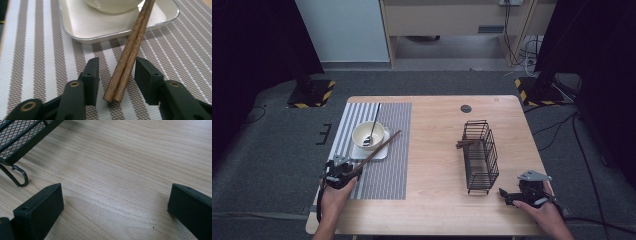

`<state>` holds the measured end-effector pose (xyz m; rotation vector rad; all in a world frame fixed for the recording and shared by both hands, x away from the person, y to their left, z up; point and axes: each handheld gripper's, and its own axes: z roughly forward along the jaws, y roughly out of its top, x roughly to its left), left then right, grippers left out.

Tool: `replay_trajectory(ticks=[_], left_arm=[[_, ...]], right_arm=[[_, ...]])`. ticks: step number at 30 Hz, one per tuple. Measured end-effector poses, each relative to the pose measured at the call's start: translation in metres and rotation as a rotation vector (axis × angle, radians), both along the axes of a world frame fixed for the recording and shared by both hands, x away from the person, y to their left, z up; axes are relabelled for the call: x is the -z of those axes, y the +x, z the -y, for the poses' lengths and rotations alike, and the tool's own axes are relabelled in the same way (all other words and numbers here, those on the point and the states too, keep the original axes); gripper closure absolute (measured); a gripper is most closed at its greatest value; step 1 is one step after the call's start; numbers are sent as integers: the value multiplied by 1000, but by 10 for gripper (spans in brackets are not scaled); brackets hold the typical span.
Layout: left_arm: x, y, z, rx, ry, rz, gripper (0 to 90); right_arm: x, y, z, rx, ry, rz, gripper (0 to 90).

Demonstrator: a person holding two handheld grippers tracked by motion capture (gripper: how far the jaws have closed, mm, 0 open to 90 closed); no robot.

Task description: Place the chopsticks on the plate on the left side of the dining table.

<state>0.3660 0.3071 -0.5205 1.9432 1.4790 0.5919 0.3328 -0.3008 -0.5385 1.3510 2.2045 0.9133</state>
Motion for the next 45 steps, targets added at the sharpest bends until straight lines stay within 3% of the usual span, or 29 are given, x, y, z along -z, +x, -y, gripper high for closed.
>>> replay_trajectory(ticks=[10,15,24,29,34,45], left_arm=[[2,4,-6,-43,18,18,478],[3,6,-7,-34,39,26,461],[5,8,-12,-53,30,24,453],[5,5,-12,-38,33,13,397],[1,2,-10,-35,28,32,339],[-1,10,-10,-43,42,19,336]], right_arm=[[0,0,0,0,0,0,2],[0,0,0,0,0,0,1],[0,0,0,1,1,1,2],[0,0,0,1,1,1,2],[0,0,0,1,1,0,1],[0,0,0,-1,1,0,2]])
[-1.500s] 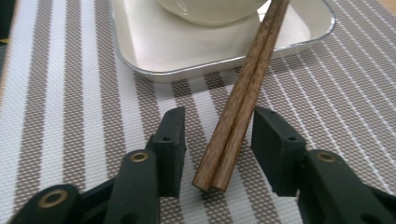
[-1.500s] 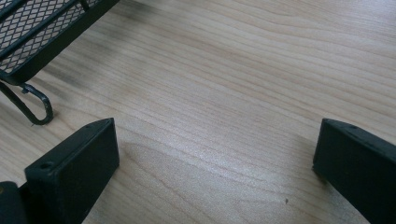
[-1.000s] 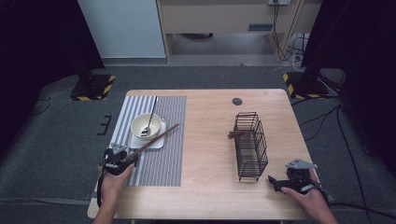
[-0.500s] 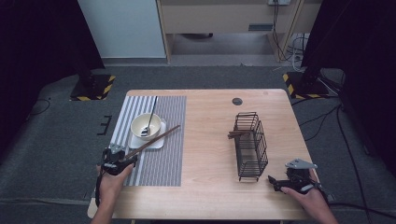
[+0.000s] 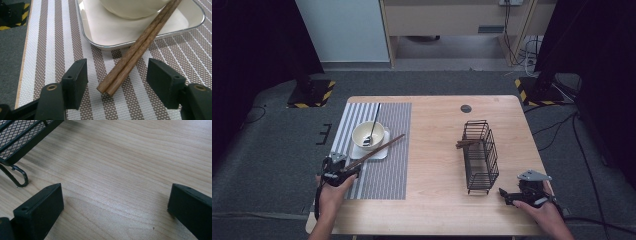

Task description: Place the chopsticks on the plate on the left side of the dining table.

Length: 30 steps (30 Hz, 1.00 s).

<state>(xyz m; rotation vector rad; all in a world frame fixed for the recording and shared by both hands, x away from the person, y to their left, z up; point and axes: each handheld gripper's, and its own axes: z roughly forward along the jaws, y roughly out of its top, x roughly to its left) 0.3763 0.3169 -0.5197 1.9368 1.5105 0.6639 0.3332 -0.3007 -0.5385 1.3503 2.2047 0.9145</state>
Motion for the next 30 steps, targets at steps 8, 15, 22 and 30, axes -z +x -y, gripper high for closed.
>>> replay_trajectory(ticks=[8,15,22,30], left_arm=[[1,4,-6,-23,1,-3,338],[0,9,-9,-37,-4,8,344],[0,10,-10,-40,-4,11,341],[1,11,-12,-53,-13,19,332]], right_arm=[[0,0,0,0,0,0,2],[0,0,0,0,0,0,2],[0,0,0,0,0,0,2],[0,0,0,0,0,0,2]])
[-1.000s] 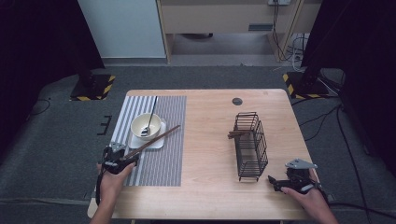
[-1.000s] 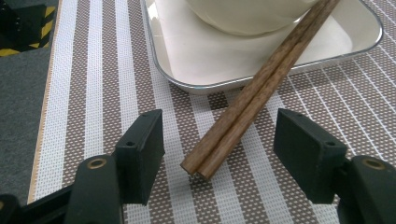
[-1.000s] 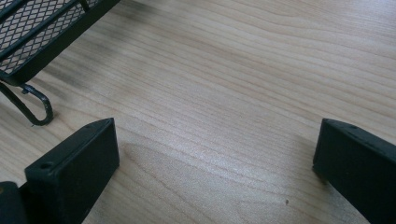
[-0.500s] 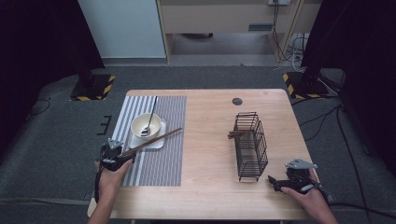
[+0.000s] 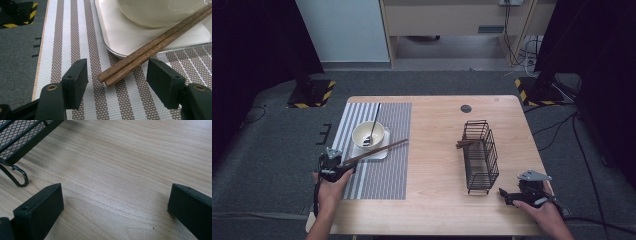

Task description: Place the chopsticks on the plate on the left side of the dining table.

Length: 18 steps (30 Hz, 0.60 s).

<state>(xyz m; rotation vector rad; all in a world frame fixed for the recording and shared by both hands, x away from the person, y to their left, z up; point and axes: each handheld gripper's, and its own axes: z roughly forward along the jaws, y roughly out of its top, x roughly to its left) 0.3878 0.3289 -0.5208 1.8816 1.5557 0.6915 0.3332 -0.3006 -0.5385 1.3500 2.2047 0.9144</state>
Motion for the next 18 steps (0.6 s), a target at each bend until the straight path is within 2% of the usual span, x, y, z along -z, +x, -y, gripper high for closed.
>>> replay_trajectory(ticks=[8,12,18], left_arm=[[-1,2,-2,-3,6,-4,326],[-2,-2,-2,9,1,-8,326],[-5,-7,-6,-1,-11,-9,381]], right_arm=[[0,0,0,0,0,0,2],[0,0,0,0,0,0,1],[0,0,0,0,0,0,1]])
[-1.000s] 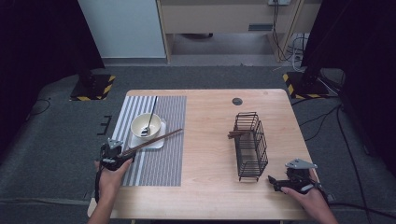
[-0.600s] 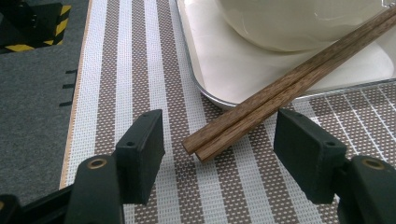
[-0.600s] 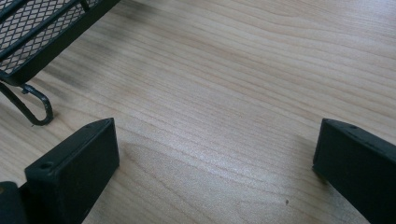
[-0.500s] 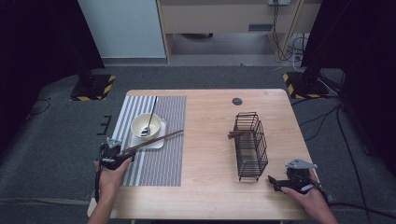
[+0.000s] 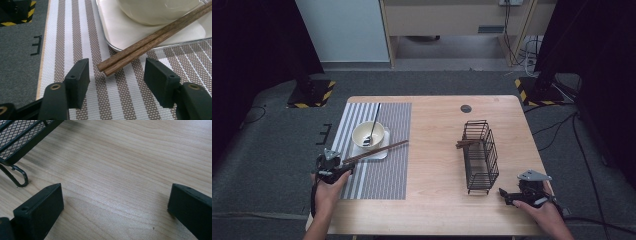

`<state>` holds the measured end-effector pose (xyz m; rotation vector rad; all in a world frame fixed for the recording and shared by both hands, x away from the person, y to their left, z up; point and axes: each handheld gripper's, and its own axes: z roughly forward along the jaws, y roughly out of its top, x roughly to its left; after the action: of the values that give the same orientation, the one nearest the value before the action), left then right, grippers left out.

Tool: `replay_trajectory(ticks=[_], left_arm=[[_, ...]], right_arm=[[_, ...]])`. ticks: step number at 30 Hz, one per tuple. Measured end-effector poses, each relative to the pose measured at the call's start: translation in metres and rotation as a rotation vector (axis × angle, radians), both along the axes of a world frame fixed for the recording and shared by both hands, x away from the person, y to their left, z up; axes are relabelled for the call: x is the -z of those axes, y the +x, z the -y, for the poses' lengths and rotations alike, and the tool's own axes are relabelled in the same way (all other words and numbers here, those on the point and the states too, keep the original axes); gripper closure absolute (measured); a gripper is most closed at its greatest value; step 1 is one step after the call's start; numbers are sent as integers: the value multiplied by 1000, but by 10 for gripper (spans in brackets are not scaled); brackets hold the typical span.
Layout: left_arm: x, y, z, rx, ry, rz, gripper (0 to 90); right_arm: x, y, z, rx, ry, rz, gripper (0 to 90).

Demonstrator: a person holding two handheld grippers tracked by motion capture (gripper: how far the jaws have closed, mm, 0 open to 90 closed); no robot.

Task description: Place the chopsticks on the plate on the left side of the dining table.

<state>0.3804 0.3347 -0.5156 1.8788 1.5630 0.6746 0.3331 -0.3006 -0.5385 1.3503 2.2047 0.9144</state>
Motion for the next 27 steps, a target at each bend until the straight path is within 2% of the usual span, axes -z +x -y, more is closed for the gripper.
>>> replay_trajectory(ticks=[6,14,16,27], left_arm=[[2,2,-3,-17,1,-3,439],[3,4,-5,-29,9,15,472],[3,5,-6,-45,8,20,490],[2,4,-10,-40,22,21,508]], right_arm=[[0,0,0,0,0,0,2],[0,0,0,0,0,0,1],[0,0,0,0,0,0,2],[0,0,0,0,0,0,2]])
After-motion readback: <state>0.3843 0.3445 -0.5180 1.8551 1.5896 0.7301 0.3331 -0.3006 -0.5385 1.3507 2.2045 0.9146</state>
